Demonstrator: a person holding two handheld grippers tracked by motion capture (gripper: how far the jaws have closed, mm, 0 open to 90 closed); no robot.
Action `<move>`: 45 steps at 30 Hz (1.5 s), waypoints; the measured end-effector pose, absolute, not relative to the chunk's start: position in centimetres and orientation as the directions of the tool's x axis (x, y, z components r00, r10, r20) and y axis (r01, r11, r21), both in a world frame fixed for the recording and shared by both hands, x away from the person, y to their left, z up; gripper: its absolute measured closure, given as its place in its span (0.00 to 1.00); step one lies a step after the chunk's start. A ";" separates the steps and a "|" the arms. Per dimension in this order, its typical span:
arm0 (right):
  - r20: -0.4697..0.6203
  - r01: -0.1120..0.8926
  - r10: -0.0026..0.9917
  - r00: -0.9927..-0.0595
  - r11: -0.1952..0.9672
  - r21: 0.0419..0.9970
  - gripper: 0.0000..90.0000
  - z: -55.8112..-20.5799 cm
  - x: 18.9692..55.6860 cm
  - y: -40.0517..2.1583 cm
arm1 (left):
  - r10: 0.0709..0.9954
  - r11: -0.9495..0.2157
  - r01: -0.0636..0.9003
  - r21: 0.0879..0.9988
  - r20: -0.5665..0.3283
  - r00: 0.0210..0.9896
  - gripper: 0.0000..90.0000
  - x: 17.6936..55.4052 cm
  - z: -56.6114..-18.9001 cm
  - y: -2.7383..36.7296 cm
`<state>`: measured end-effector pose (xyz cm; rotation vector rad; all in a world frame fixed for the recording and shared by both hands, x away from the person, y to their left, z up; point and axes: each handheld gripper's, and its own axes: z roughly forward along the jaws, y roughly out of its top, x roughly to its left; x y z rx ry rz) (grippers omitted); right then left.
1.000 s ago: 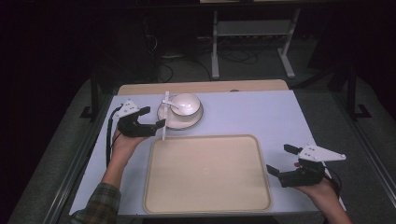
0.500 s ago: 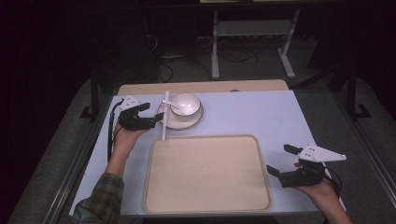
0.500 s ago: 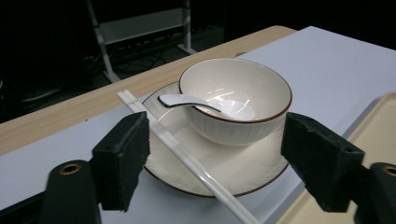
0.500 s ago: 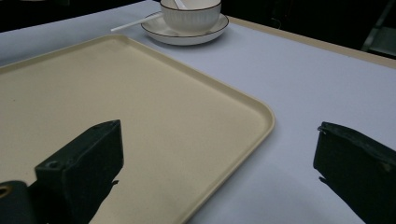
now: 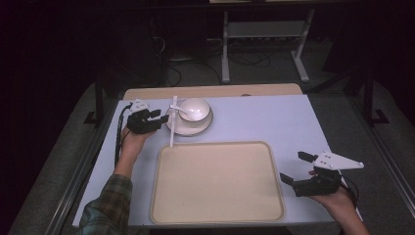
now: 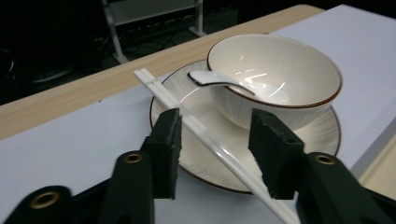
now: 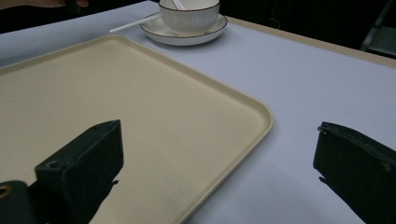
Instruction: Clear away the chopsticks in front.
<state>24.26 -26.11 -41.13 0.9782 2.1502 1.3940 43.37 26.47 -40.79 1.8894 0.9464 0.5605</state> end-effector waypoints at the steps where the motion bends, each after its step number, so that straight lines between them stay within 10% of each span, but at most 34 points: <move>1: 0.044 0.340 0.736 -0.676 0.258 0.904 0.01 -41.1 24.3 -26.1 | 0.799 -0.287 0.382 0.879 -0.001 0.602 0.64 43.6 -40.9 26.4; 15: 0.046 0.354 0.749 -0.661 0.258 0.899 0.01 -41.2 24.0 -26.5 | 0.826 -0.276 0.423 0.863 -0.012 0.564 0.99 47.0 -43.1 25.9; 45: 0.066 0.369 0.762 -0.644 0.234 0.900 0.01 -41.3 23.9 -27.0 | 0.823 -0.269 0.473 0.839 -0.055 0.565 0.99 50.7 -45.3 24.3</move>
